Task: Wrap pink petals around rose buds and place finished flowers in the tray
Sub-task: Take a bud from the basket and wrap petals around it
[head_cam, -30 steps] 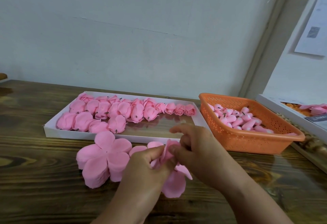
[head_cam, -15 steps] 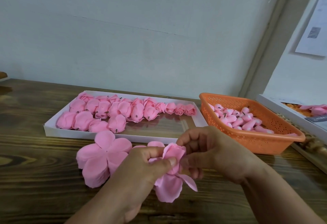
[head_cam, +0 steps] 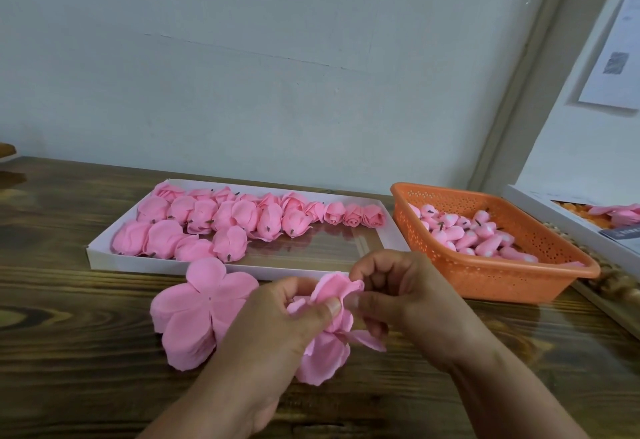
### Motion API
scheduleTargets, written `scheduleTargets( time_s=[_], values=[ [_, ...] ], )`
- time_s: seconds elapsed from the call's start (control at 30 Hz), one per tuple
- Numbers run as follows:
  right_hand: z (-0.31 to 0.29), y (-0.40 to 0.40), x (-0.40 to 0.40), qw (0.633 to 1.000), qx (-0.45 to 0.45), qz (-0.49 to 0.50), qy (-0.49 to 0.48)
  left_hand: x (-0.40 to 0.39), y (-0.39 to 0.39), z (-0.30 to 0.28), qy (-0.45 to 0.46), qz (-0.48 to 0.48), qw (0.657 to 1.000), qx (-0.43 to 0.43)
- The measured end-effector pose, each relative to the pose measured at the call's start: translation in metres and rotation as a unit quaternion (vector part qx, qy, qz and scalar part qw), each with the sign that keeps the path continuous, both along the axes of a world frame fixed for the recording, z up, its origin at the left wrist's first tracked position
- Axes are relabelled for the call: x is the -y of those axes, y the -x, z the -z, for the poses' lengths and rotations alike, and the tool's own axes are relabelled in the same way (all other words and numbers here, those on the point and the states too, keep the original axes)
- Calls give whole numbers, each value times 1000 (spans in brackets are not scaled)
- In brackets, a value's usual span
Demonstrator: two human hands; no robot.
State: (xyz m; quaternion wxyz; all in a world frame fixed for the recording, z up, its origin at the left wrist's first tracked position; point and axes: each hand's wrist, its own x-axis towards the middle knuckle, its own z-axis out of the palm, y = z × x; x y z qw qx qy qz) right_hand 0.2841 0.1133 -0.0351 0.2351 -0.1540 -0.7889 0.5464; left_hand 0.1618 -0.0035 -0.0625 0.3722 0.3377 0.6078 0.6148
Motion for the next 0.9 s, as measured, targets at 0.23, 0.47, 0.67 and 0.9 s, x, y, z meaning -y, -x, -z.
scheduleTargets(
  time_s=[0.23, 0.47, 0.67, 0.9],
  values=[
    [8, 4, 4, 992, -4, 78, -101, -3, -2, 4, -34, -56, 998, -16],
    [1, 5, 2, 996, -10, 10, -87, -3, -4, 3, -43, -77, 995, -42],
    [-2, 9, 3, 993, -19, -25, -116, -4, -8, 4, -33, -98, 993, -63],
    [-4, 6, 1, 991, -3, -15, -136, -4, -2, 7, -45, -72, 996, 20]
  ],
)
